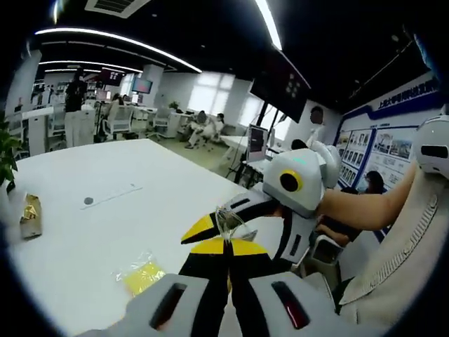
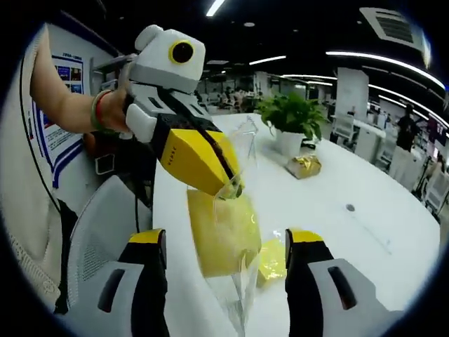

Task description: Compare the silicone blocks by pressing each to a similar depth, holding the contact briefly, and releasing to observe deformation and rebound differences across the visible hardness samples.

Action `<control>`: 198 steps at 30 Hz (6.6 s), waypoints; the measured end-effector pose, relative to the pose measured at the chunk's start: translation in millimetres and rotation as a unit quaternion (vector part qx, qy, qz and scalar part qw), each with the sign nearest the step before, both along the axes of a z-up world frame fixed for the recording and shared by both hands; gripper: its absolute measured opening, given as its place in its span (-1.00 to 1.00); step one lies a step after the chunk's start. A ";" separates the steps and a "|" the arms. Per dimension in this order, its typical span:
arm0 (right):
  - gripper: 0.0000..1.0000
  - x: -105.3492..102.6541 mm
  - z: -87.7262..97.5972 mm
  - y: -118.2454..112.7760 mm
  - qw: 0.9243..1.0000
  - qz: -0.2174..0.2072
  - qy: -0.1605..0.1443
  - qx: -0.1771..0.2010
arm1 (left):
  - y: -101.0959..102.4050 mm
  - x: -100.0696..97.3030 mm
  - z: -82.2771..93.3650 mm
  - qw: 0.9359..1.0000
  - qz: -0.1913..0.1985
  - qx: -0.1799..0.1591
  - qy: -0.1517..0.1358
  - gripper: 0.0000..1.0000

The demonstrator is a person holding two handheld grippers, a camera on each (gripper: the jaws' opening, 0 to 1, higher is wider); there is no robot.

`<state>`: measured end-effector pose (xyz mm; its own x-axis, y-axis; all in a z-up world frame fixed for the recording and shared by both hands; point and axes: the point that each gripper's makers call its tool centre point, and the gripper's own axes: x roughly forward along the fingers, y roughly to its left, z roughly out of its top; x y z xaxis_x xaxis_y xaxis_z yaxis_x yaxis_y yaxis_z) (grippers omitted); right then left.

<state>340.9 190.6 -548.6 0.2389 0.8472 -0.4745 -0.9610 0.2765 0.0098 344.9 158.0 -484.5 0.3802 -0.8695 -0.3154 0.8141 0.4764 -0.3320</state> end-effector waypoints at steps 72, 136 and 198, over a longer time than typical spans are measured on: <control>-0.61 -9.8 -25.6 -8.9 0.994 0.027 -0.077 -0.073 | -14.3 -21.1 -11.4 0.998 -0.062 0.019 -0.013 -1.00; 0.43 -22.7 22.8 -109.5 0.966 -0.209 -0.007 0.150 | -12.8 -16.8 -21.2 0.991 -0.013 -0.079 0.104 -1.00; 0.44 -53.3 -39.0 -227.3 0.884 -0.411 0.108 0.197 | -119.3 162.3 -243.4 0.917 0.226 -0.075 0.321 -1.00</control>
<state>287.7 -36.7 -587.5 0.7900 0.5396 -0.2913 -0.4019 0.8144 0.4187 507.2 38.7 -728.0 0.4900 -0.7214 -0.4893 0.1587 0.6258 -0.7636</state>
